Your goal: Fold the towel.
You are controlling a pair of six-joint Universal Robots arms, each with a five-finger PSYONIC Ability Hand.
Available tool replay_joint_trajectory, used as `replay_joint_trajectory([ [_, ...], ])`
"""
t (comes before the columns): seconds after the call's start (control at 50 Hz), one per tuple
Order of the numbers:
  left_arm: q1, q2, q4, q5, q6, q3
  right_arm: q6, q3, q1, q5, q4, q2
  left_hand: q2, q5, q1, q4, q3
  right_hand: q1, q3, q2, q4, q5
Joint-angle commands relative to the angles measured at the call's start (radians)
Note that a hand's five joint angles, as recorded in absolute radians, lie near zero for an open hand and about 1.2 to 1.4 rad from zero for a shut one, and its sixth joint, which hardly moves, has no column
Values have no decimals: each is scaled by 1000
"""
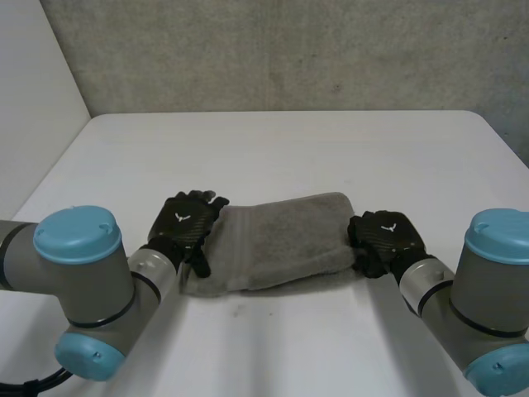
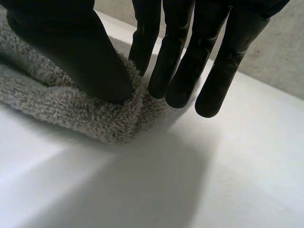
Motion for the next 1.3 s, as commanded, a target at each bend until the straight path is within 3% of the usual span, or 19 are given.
replay_joint_trajectory([
  [0.02,-3,22,-4,0,0,-38,-177,24,-49,44,-12,-33,13,-32,0,11,11,488,216,227,207,260],
  [0.14,-11,68,-9,-1,-2,-49,-341,-14,-26,74,-25,-88,13,-32,0,11,11,488,216,227,207,260],
  [0.2,-11,108,-9,-1,-6,-56,-354,-43,8,75,-24,-97,13,-32,0,11,11,488,216,227,207,260],
  [0.26,-4,151,-14,-1,-16,-59,-352,-164,174,72,-19,-91,13,-32,0,11,11,488,216,227,207,260],
  [0.38,11,227,-11,-3,-14,-78,-366,-250,316,54,-18,-36,13,-32,0,11,11,488,216,227,207,260],
  [0.42,22,235,-11,-7,-14,-81,-363,-287,411,22,-9,17,13,-32,0,11,11,488,216,227,207,260],
  [0.48,45,238,-14,-30,-16,-82,-364,-283,446,-12,-4,44,13,-32,0,11,11,488,216,227,207,260],
  [0.56,57,238,-14,-55,-17,-88,-375,-252,505,-118,-2,120,13,-32,0,11,11,488,216,227,207,260],
  [0.66,68,238,-12,-66,-19,-87,-381,-250,505,-126,-7,140,13,-32,0,11,11,488,216,227,207,260],
  [0.68,68,238,-12,-66,-19,-87,-371,-252,502,-121,-4,131,13,-32,0,11,11,56,-216,-205,-225,-172],
  [0.7,68,238,-12,-66,-19,-85,-371,-252,502,-121,-4,131,13,-32,0,11,11,51,-221,-210,-230,-177],
  [0.72,68,238,-12,-66,-19,-85,-363,-253,500,-111,-2,120,13,-32,0,11,11,-379,-651,-640,-660,-607],
  [0.74,66,238,-12,-66,-19,-84,-345,-257,492,-91,-1,105,13,-32,0,11,11,-668,-940,-929,-949,-896],
  [0.8,57,238,-12,-66,-20,-78,-306,-260,479,-63,1,82,13,-32,0,11,11,-734,-1006,-995,-1015,-962],
  [0.88,45,243,-14,-66,-20,-72,-75,-260,387,-5,5,3,16,-29,3,14,14,-734,-1006,-995,-1015,-962],
  [0.96,-19,244,-17,-67,-61,-52,218,-269,290,-27,62,-53,28,-17,14,25,26,-734,-1006,-995,-1015,-962],
  [1.0,-43,243,-24,-67,-92,-42,282,-282,253,-49,94,-51,28,-17,14,25,26,-734,-1006,-995,-1015,-962],
  [1.14,-76,175,-125,-66,-245,-10,318,-352,199,-121,199,50,31,-14,17,28,29,-734,-1006,-995,-1015,-962],
  [1.3,-81,68,-185,-72,-259,1,223,-436,189,-120,269,209,31,-14,17,28,29,-734,-1006,-995,-1015,-962],
])
